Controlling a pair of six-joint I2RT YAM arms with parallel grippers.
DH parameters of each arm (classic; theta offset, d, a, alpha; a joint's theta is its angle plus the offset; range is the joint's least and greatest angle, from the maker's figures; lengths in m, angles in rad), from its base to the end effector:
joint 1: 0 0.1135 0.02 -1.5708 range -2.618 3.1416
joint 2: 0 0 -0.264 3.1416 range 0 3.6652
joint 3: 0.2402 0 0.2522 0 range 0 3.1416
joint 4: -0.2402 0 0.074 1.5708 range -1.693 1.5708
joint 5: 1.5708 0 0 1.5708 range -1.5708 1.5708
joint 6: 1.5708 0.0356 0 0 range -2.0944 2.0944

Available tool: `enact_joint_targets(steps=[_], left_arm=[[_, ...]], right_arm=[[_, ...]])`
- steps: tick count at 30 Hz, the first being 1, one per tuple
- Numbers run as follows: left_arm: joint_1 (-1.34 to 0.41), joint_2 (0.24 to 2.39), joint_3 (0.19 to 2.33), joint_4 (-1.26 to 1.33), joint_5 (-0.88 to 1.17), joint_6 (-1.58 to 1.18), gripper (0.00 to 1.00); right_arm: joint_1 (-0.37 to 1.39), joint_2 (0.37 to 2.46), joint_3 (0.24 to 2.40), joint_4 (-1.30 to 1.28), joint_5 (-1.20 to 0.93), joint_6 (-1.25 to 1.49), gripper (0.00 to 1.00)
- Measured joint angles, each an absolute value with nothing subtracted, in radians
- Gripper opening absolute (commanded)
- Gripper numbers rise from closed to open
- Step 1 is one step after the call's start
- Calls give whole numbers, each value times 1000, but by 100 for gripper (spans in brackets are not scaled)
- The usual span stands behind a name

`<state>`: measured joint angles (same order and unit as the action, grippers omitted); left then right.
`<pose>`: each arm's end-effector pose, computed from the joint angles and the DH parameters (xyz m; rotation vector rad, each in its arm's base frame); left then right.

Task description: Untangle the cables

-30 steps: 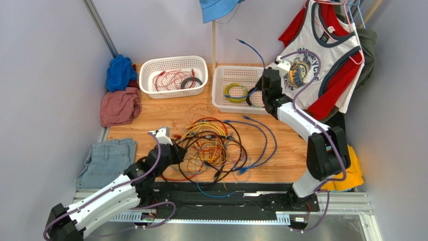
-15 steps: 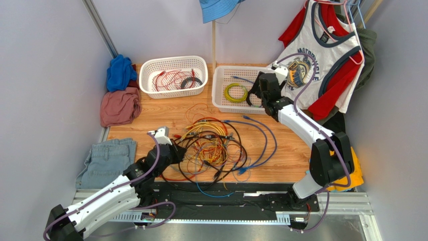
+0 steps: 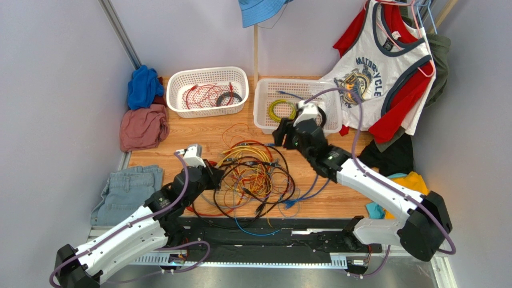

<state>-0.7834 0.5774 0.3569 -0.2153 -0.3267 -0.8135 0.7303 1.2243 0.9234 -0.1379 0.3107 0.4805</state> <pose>0.1133 -0.0968 0.2171 -0.2450 2.0370 -0.6970 0.2157 0.1785 0.3007 -0.0519 2.0172 0.4674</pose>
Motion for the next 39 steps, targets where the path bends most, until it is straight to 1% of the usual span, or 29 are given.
enact_joint_targets(steps=[7,11,15,18,19,21,25,29,32,39], left_arm=[[-783,614,449,-234,-337,-778,0],[-783,606,452,-273,-346,-774,0],[-783,583,459,-324,-365,-764,0],[-783,562,471,-351,-381,-757,0],[-783,558,472,-355,-384,-757,0],[-783,551,473,-361,-385,-757,0],[-783,559,474,-366,-383,-764,0],[-783,564,468,-364,-377,-778,0],[-783,564,459,-363,-373,-784,0],[-783,546,441,-364,-367,-788,0]], right_arm=[[883,1356,798,-180,241,455,60],[926,1356,753,-185,227,450,60],[923,1292,705,-194,314,465,63],[875,1220,666,-213,384,496,64],[823,1207,663,-223,413,514,64],[785,1212,663,-226,423,532,64],[658,1306,676,-252,428,587,63],[582,1420,690,-279,425,625,60],[551,1482,695,-297,429,646,57],[540,1483,701,-306,448,689,56]])
